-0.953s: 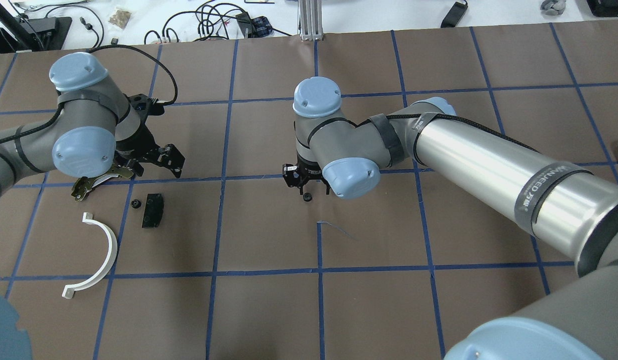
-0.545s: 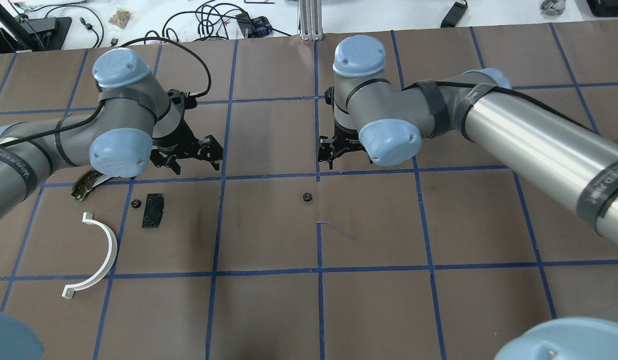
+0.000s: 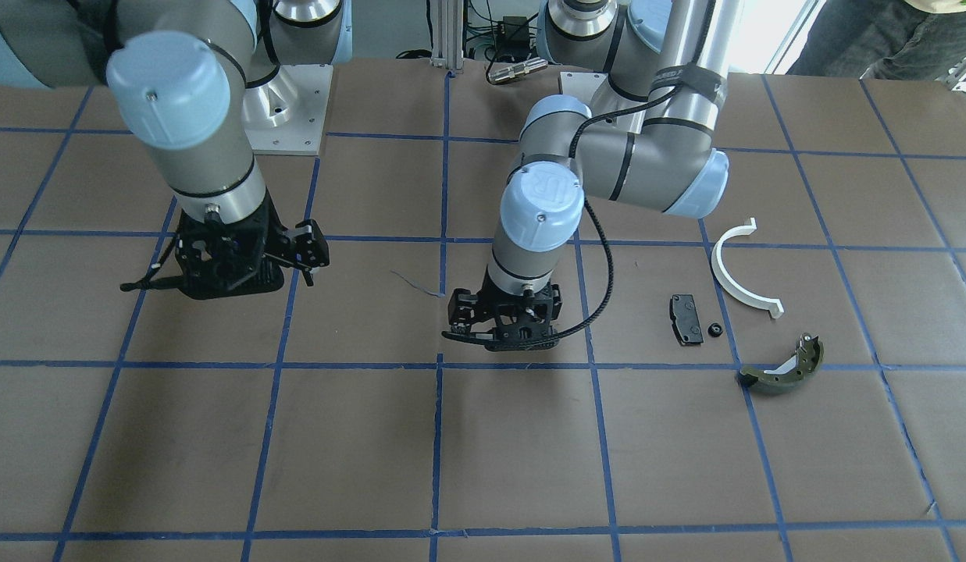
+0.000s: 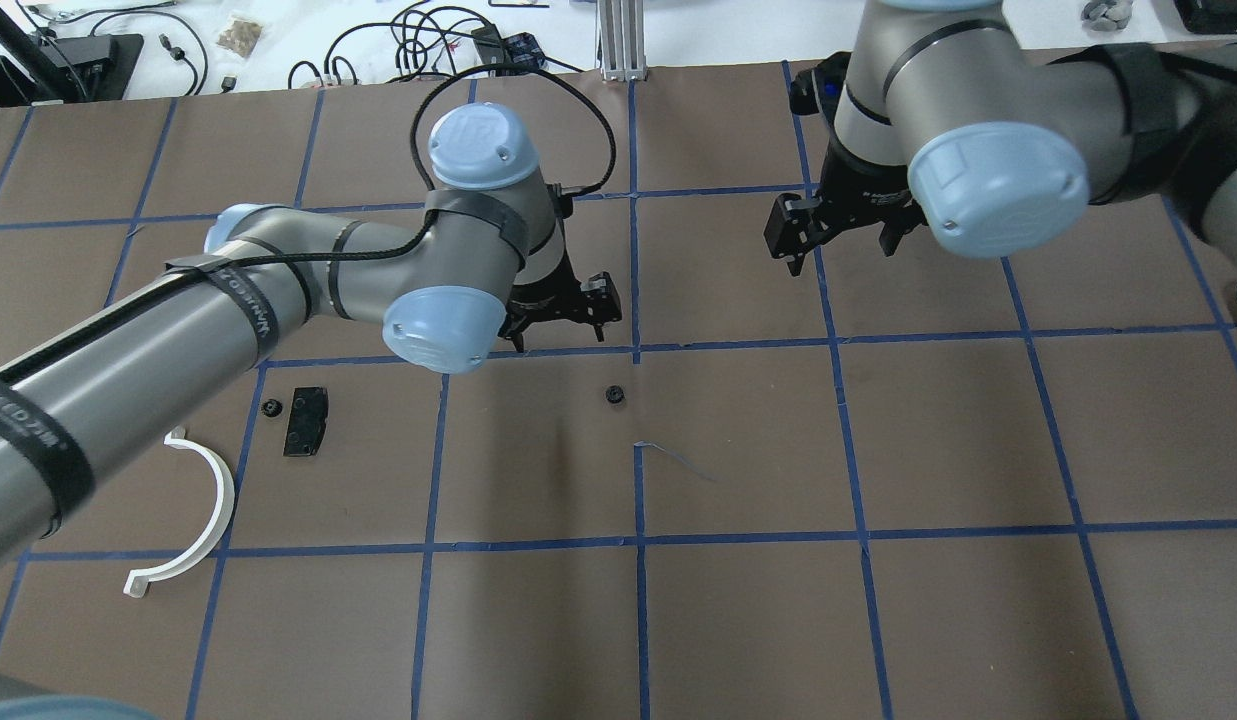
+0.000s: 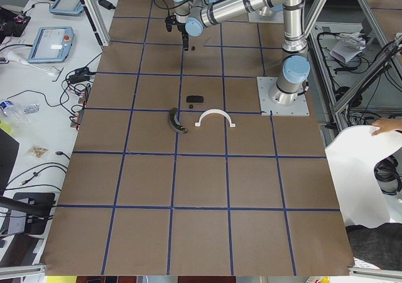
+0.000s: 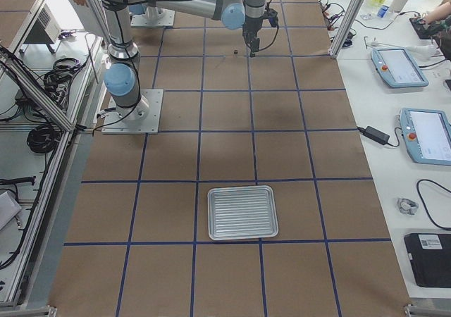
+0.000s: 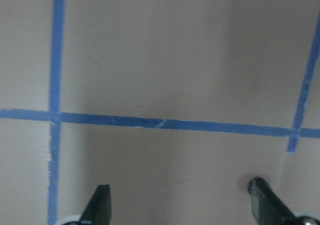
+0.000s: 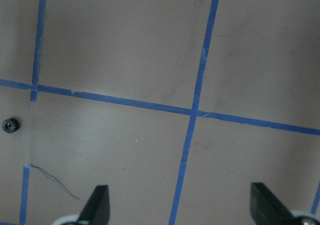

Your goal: Place bearing gear from tray to pile

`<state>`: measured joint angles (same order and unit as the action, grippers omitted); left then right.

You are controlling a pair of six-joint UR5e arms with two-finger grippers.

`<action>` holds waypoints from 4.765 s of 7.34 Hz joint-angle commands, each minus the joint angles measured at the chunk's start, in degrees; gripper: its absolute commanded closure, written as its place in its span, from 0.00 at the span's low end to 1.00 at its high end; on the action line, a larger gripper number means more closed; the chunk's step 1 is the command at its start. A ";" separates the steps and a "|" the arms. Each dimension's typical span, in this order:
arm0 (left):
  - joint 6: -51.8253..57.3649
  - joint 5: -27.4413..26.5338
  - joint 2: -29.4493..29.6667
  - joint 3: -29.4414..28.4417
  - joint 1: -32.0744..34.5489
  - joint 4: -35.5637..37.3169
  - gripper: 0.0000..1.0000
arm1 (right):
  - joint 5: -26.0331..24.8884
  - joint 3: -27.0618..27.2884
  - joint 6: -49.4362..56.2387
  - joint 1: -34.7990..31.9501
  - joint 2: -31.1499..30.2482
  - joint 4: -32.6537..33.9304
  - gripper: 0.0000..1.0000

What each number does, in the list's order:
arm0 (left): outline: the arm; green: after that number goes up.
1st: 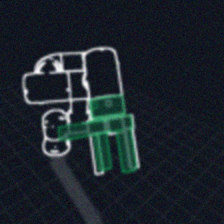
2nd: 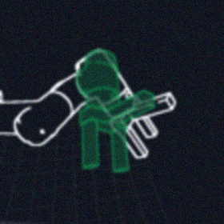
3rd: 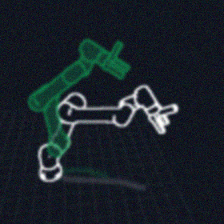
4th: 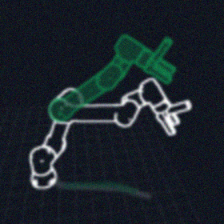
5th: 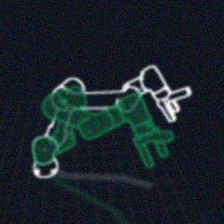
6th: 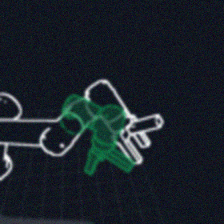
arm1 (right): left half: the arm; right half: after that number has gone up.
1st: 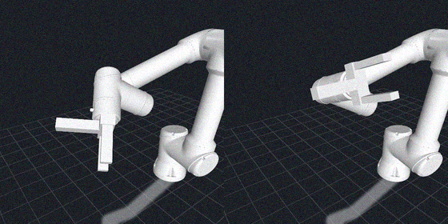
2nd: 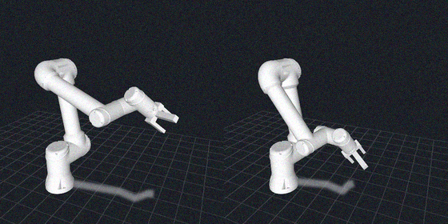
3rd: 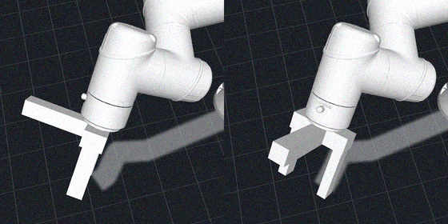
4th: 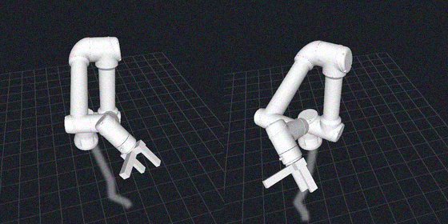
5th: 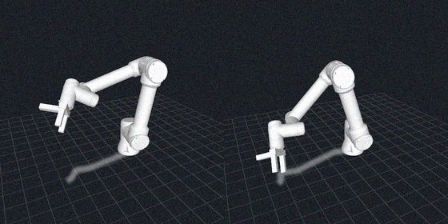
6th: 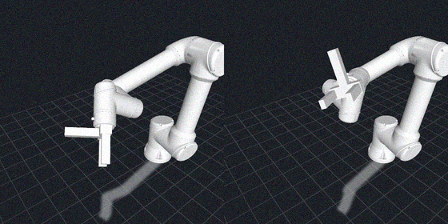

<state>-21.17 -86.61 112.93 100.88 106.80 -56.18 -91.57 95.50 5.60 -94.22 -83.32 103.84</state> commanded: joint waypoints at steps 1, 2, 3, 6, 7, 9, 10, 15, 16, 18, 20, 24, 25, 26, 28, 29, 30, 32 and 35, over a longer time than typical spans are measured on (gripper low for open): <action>-4.31 -0.40 4.30 -0.16 5.16 3.27 0.00 | 0.24 -2.67 -0.24 0.70 -5.01 -4.42 0.00; -4.49 -0.49 5.71 -0.24 6.22 3.45 0.00 | 0.51 -5.21 -1.11 1.05 -4.32 -7.74 0.00; -3.62 -0.58 6.24 -0.50 6.23 3.54 0.01 | 0.51 -6.80 -4.25 1.75 -4.31 -10.21 0.00; -3.61 -0.58 6.51 0.19 6.14 3.36 0.10 | 1.66 -6.91 -7.69 4.04 -5.18 -13.05 0.00; -3.61 -0.67 6.43 0.37 6.05 3.36 0.13 | 1.92 -6.56 -8.06 3.78 -6.76 -12.53 0.00; -3.53 -0.76 6.42 0.55 6.05 3.36 0.21 | 1.40 -6.46 -9.02 2.55 -6.51 -13.14 0.00; -3.53 -0.84 6.42 0.46 6.05 3.36 0.25 | 1.65 -6.99 -8.25 2.37 -7.90 -13.14 0.00; -3.61 -0.76 6.86 0.03 5.70 3.27 1.00 | 1.56 -4.62 -8.76 2.63 -10.12 -13.05 0.00; -3.53 -0.93 6.69 -0.33 4.74 3.27 1.00 | 0.96 -4.53 -9.03 2.81 -10.46 -14.27 0.00; 4.66 -0.58 3.89 -0.16 -1.64 -0.48 1.00 | 1.57 -4.53 -8.15 3.24 -10.38 -14.89 0.00; 17.86 -2.24 -0.15 0.63 -9.12 -7.33 1.00 | 1.83 -4.53 -8.67 3.34 -10.46 -14.46 0.00; 47.67 -10.94 -7.10 10.21 -28.87 -7.28 1.00 | 1.92 -4.71 -8.33 3.86 -10.20 -13.58 0.00; 51.46 -10.86 -7.28 10.39 -33.28 -7.19 1.00 | 1.83 -4.71 -8.15 3.86 -10.20 -13.58 0.00; 55.15 -10.86 -7.37 10.92 -36.98 -7.19 1.00 | 1.83 -4.71 -8.24 3.86 -10.20 -13.58 0.00; 55.19 -10.08 -6.50 14.77 -39.12 -0.28 1.00 | 1.83 -4.71 -8.41 3.86 -10.20 -13.75 0.00; 55.19 -9.03 -6.93 15.66 -39.47 -0.24 1.00 | 1.83 -4.71 -8.41 3.86 -10.20 -13.75 0.00; 54.92 -8.93 -7.20 15.93 -39.39 -0.24 1.00 | 1.74 -4.62 -8.67 3.86 -10.29 -13.84 0.00; 54.92 -9.02 -7.29 16.10 -39.39 -0.42 0.76 | 1.74 -4.62 -8.94 3.86 -10.29 -13.75 0.00; 55.36 -9.54 -7.37 16.20 -39.30 -0.33 0.00 | 1.74 -4.62 -8.94 3.78 -10.38 -13.67 0.00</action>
<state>33.98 -95.77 105.64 117.17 67.43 -56.53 -89.82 90.88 -3.18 -90.43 -93.63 90.11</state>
